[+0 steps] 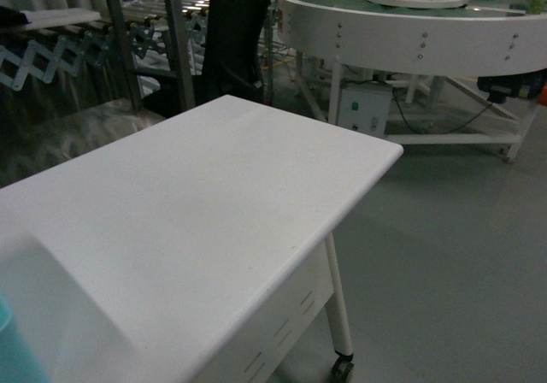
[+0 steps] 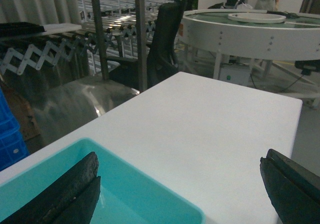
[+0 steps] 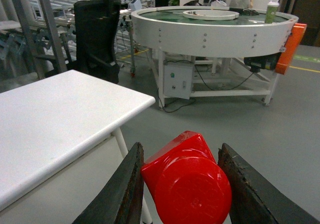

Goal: Pick red block from blue box to shelf

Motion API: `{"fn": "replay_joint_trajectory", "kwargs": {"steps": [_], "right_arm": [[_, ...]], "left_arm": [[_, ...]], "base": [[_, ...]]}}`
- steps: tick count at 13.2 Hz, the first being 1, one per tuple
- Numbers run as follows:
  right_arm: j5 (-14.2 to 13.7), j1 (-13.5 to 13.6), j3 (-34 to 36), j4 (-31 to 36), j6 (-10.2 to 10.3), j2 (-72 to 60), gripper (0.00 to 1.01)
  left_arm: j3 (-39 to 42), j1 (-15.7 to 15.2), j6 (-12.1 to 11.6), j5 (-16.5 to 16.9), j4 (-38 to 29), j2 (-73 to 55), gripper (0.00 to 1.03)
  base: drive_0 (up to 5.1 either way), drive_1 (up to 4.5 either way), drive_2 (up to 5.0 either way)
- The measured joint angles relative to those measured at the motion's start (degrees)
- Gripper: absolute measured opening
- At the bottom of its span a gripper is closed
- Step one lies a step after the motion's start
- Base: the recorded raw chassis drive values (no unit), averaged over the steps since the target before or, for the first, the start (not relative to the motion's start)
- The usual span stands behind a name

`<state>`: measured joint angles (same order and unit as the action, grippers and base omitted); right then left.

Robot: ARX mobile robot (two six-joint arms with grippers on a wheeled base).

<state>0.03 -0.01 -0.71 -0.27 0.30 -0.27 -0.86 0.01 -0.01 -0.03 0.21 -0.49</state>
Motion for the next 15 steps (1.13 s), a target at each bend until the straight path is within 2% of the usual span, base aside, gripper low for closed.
{"fn": "replay_joint_trajectory", "kwargs": {"steps": [15], "right_arm": [[0.0, 0.0, 0.0, 0.0, 0.0, 0.0, 0.37]], "left_arm": [[0.0, 0.0, 0.0, 0.0, 0.0, 0.0, 0.98]], "base": [[-1.6, -1.62, -1.6]]}}
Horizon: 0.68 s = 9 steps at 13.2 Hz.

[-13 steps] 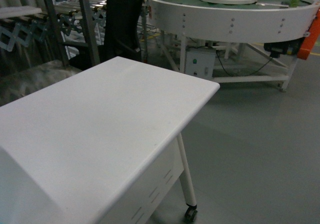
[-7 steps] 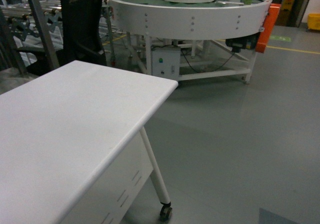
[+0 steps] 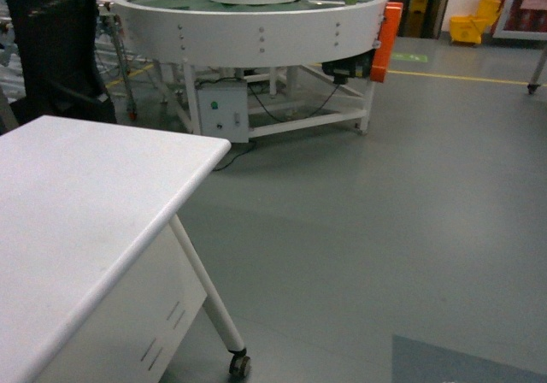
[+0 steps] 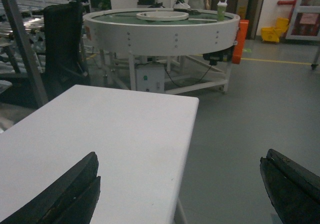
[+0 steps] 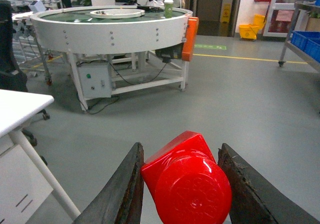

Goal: Pick red block from blue box to shelf

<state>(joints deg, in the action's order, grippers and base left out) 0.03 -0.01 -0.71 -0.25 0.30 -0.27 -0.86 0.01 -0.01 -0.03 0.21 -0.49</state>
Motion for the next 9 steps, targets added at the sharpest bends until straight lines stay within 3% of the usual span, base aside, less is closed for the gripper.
{"fn": "replay_joint_trajectory", "kwargs": {"steps": [9], "right_arm": [[0.0, 0.0, 0.0, 0.0, 0.0, 0.0, 0.37]], "left_arm": [[0.0, 0.0, 0.0, 0.0, 0.0, 0.0, 0.98]], "base": [[-1.6, -1.58, -1.6]]}}
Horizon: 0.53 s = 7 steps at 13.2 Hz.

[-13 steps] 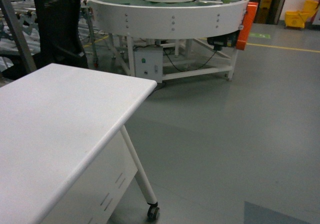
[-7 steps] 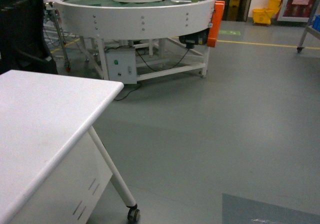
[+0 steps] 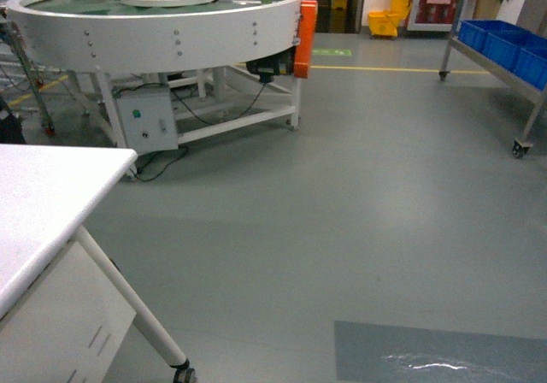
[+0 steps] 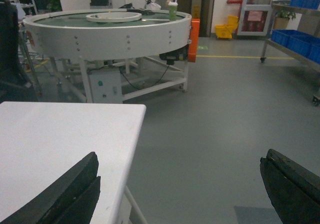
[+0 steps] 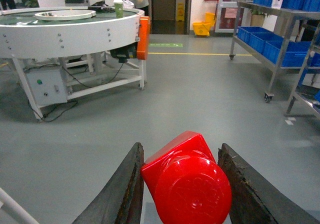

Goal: Pick red block from blue box to shelf

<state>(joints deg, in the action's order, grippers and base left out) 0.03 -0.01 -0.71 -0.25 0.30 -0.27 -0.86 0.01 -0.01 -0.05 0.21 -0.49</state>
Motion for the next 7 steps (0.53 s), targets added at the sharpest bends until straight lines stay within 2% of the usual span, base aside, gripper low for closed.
{"fn": "replay_joint_trajectory", "kwargs": {"steps": [3, 7], "right_arm": [[-0.1, 0.0, 0.0, 0.0, 0.0, 0.0, 0.37], [0.0, 0.0, 0.0, -0.1, 0.0, 0.0, 0.37]], "left_arm": [[0.0, 0.2, 0.0, 0.2, 0.0, 0.0, 0.98], [0.0, 0.0, 0.0, 0.0, 0.1, 0.0, 0.98]], "base": [[-1.0, -0.96, -1.0], [1.2, 3.06, -4.5]]}}
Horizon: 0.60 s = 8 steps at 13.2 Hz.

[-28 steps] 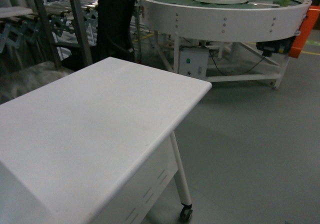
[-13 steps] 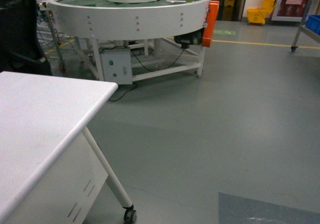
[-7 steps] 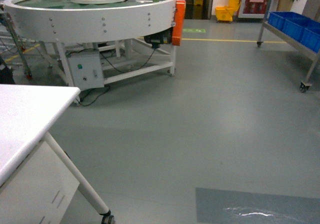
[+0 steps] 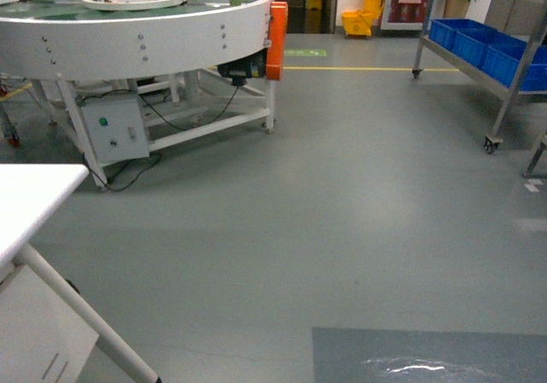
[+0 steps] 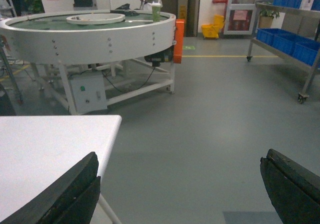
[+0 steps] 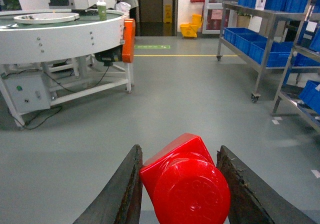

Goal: Pick red block from blue box to shelf

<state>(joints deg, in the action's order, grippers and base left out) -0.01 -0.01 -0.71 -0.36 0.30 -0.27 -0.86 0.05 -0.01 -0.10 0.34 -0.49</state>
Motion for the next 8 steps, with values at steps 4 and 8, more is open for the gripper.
{"fn": "replay_joint_trajectory", "kwargs": {"steps": [4, 8], "right_arm": [[0.0, 0.0, 0.0, 0.2, 0.0, 0.0, 0.37], [0.0, 0.0, 0.0, 0.1, 0.0, 0.0, 0.36]], "left_arm": [[0.0, 0.0, 0.0, 0.1, -0.2, 0.0, 0.98], [0.0, 0.0, 0.0, 0.1, -0.1, 0.0, 0.98]], "base": [[0.3, 4.17, -3.6], [-0.1, 3.89, -4.1]]}}
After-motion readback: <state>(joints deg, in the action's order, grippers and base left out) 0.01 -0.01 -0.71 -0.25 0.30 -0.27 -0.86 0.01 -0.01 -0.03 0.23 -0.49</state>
